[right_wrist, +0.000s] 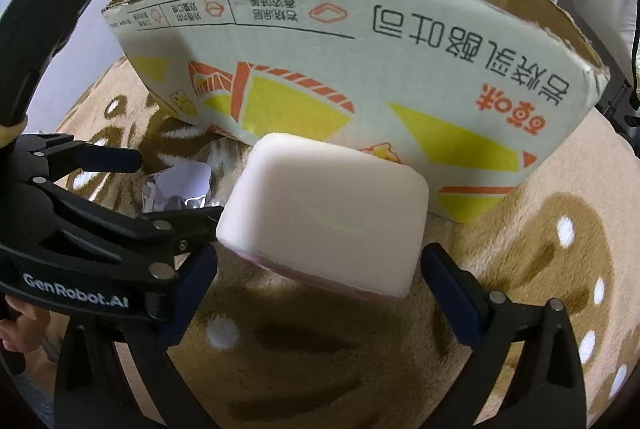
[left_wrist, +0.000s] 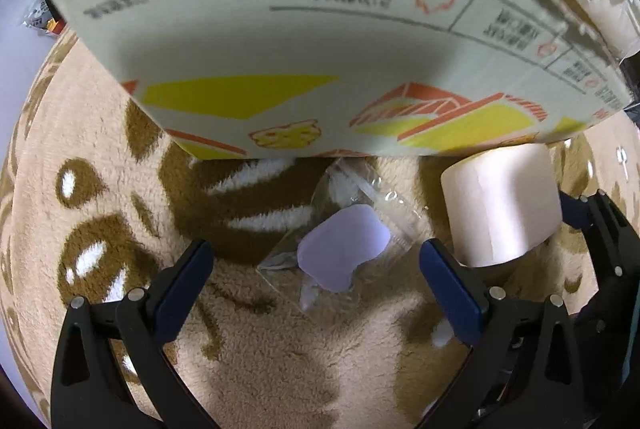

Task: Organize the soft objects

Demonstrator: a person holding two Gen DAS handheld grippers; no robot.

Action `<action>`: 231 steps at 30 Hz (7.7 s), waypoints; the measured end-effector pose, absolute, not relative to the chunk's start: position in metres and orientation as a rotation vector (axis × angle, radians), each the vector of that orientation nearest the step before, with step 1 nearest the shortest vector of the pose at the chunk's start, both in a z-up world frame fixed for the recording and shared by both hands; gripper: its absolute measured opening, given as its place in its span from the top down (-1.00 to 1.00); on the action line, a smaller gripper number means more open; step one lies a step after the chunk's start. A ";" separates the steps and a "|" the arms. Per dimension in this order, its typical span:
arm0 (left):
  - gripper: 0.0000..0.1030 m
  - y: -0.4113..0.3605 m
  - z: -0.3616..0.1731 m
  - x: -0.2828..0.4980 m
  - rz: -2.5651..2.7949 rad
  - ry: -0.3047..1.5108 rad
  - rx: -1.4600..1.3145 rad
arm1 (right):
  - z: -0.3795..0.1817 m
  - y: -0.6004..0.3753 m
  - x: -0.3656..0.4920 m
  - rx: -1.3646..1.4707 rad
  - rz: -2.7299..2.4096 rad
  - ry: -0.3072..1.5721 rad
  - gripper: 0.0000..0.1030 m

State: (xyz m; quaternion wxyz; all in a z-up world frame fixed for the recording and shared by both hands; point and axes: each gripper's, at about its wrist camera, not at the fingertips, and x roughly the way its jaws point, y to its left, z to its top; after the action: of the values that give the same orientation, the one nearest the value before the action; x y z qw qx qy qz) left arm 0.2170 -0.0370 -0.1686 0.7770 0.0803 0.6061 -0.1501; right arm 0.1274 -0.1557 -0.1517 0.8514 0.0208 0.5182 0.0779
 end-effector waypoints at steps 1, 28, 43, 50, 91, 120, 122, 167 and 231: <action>-0.98 -0.038 -0.170 0.219 -0.323 1.311 0.179 | -0.152 -0.156 0.128 0.039 0.164 1.093 -1.00; 0.11 -0.062 -0.172 0.199 -0.363 1.282 0.192 | -0.168 -0.155 0.131 0.105 0.135 1.098 -1.00; 0.11 -0.052 -0.152 0.175 -0.339 1.245 0.212 | -0.154 -0.164 0.121 0.125 0.193 1.085 -0.64; 0.12 -0.048 -0.130 0.148 -0.315 1.191 0.219 | -0.136 -0.169 0.114 0.104 0.180 1.077 -0.08; 0.11 -0.022 0.024 0.128 -0.231 0.548 0.119 | -0.012 -0.204 0.075 0.155 0.056 0.557 0.41; -0.07 -0.042 -0.038 0.190 -0.271 0.715 0.155 | -0.053 -0.227 0.137 0.263 0.080 0.647 0.04; -0.15 -0.042 -0.039 0.191 -0.268 0.714 0.161 | -0.054 -0.225 0.138 0.249 0.073 0.654 0.00; -0.96 0.006 0.040 0.051 -0.140 0.532 0.142 | 0.025 -0.225 0.026 0.197 0.053 0.466 -1.00; -0.96 0.006 0.011 0.036 -0.163 0.541 0.187 | 0.002 -0.227 0.002 0.205 0.015 0.515 -1.00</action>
State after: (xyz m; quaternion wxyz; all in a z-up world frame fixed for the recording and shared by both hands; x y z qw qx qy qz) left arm 0.0364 0.0062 0.0111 0.9560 0.0920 0.2667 -0.0805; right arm 0.0020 -0.2268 0.0022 0.9618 0.1013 0.2542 0.0076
